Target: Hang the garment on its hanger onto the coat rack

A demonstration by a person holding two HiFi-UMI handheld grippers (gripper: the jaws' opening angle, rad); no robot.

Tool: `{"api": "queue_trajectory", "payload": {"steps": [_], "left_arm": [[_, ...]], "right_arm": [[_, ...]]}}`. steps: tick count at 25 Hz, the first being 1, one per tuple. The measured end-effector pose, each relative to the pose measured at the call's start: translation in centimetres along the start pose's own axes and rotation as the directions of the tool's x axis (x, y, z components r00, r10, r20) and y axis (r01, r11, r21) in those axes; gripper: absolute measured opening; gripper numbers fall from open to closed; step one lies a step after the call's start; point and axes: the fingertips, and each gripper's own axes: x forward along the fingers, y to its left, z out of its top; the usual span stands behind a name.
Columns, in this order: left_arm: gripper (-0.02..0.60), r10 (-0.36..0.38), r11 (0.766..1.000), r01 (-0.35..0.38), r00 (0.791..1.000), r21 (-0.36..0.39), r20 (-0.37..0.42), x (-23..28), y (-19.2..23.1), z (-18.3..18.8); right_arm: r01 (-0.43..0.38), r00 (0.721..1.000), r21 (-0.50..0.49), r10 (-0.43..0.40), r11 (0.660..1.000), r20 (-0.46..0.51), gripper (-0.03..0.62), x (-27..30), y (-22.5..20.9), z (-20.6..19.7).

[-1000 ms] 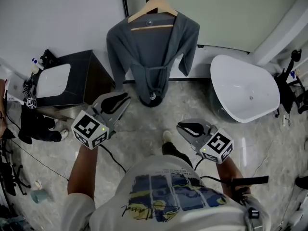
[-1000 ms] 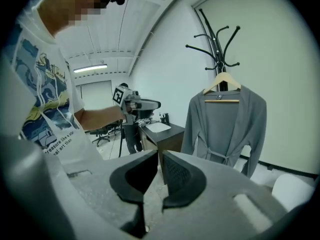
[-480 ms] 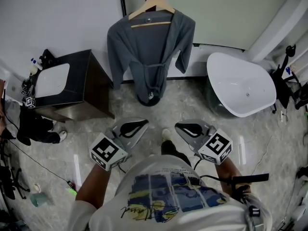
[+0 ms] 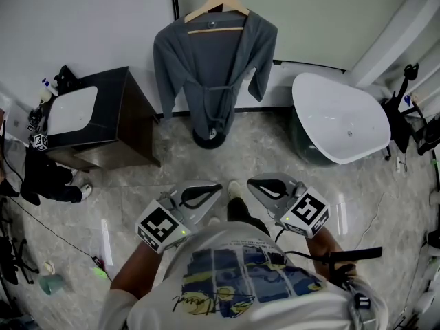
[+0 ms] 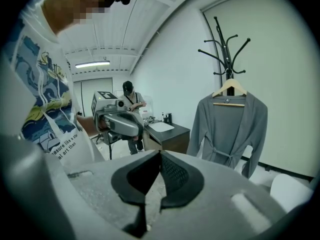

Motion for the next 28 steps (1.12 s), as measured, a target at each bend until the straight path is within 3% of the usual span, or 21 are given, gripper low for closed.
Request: {"api": "queue_trajectory", "payload": {"steps": [10, 28], "left_arm": [[0.003, 0.005, 0.999, -0.004, 1.0, 0.038, -0.024, -0.7, -1.8, -0.9], [0.003, -0.027, 1.0, 0.027, 0.999, -0.001, -0.023, 0.3, -2.1, -1.5]], "right_arm": [[-0.008, 1.0, -0.023, 0.008, 1.0, -0.003, 0.003, -0.3, 1.8, -0.1], [-0.01, 1.0, -0.042, 0.009, 0.999, -0.026, 0.002, -0.8, 2.2, -0.6]]}}
